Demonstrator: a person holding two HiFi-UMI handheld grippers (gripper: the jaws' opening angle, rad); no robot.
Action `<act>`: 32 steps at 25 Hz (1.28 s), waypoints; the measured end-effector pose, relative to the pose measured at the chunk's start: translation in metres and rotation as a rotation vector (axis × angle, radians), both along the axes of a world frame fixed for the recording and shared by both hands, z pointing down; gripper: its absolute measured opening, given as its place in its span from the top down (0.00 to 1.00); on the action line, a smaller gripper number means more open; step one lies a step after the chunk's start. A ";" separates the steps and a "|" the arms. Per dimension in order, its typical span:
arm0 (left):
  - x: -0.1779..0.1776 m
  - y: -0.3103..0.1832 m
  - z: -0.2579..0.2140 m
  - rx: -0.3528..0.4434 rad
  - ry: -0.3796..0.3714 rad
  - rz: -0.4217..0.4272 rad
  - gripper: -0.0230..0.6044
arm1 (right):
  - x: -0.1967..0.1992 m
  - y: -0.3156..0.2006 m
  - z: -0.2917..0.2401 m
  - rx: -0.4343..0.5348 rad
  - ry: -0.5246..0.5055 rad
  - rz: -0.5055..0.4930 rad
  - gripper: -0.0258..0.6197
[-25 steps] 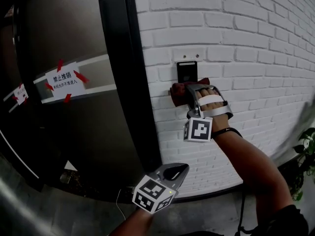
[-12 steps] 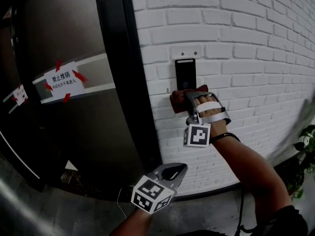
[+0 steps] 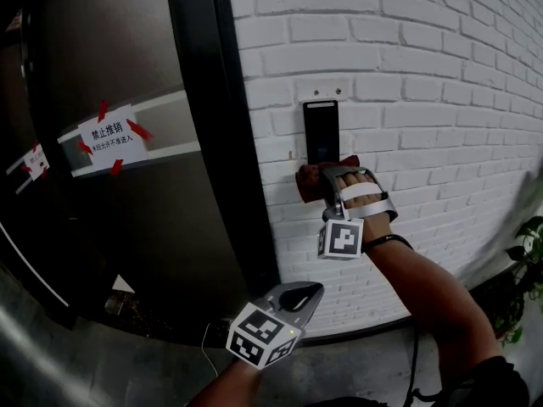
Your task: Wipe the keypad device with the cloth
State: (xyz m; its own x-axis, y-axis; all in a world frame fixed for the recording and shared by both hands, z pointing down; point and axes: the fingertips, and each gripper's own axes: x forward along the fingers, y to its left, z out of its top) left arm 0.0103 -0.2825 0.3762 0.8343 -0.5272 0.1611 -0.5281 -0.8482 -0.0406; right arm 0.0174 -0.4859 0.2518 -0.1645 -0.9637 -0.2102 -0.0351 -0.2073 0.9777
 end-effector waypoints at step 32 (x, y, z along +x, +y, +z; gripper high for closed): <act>-0.014 0.000 0.008 -0.027 0.018 -0.026 0.94 | -0.007 0.060 -0.032 -0.072 0.003 -0.079 0.88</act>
State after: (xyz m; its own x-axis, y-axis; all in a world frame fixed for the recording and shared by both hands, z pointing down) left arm -0.0041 -0.2829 0.3843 0.8236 -0.5441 0.1604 -0.5501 -0.8351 -0.0081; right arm 0.0101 -0.4259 0.2196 -0.2410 -0.9603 -0.1405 -0.0459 -0.1333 0.9900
